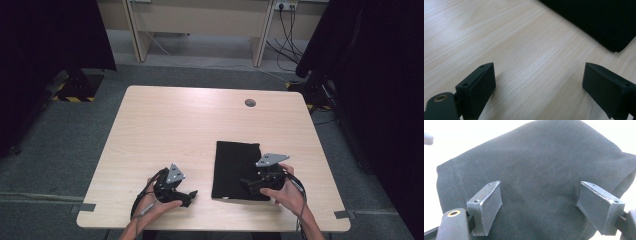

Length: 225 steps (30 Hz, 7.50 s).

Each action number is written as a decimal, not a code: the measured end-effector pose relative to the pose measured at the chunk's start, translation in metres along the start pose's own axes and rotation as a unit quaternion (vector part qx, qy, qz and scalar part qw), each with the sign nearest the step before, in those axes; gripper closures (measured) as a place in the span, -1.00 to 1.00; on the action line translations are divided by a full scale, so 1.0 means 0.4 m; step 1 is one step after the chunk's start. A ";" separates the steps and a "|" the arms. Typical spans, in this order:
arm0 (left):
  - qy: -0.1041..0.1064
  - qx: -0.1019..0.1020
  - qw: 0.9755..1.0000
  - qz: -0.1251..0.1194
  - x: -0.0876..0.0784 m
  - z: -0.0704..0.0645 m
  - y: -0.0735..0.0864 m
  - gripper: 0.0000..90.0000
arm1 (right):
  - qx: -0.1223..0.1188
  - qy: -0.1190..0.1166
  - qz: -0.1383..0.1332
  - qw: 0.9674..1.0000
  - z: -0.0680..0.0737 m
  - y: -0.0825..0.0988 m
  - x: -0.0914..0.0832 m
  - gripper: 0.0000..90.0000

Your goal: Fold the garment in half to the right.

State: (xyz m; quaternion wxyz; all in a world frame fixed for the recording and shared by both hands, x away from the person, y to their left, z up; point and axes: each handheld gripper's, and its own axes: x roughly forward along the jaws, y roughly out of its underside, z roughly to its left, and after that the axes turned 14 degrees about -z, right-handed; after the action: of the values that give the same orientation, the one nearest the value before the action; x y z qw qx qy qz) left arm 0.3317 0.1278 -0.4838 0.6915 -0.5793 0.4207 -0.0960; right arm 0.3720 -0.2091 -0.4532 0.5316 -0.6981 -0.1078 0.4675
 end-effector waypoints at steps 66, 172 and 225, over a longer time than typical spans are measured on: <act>-0.016 -0.004 1.000 0.015 -0.019 0.014 0.015 -1.00 | -0.005 -0.052 -0.039 0.998 -0.048 -0.084 0.181 -0.67; -0.019 -0.006 1.000 0.015 -0.018 0.015 0.015 -1.00 | 0.028 0.038 -0.009 0.999 0.014 0.103 -0.071 -0.67; -0.022 -0.008 1.000 0.015 -0.038 0.000 0.026 -1.00 | 0.047 0.075 -0.018 0.996 0.058 0.185 -0.170 -0.69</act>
State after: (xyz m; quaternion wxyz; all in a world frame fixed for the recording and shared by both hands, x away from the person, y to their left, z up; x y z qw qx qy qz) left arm 0.3183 0.1405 -0.4858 0.6973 -0.5805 0.4146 -0.0695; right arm 0.2920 -0.2689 -0.4791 0.5786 -0.7035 -0.0577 0.4087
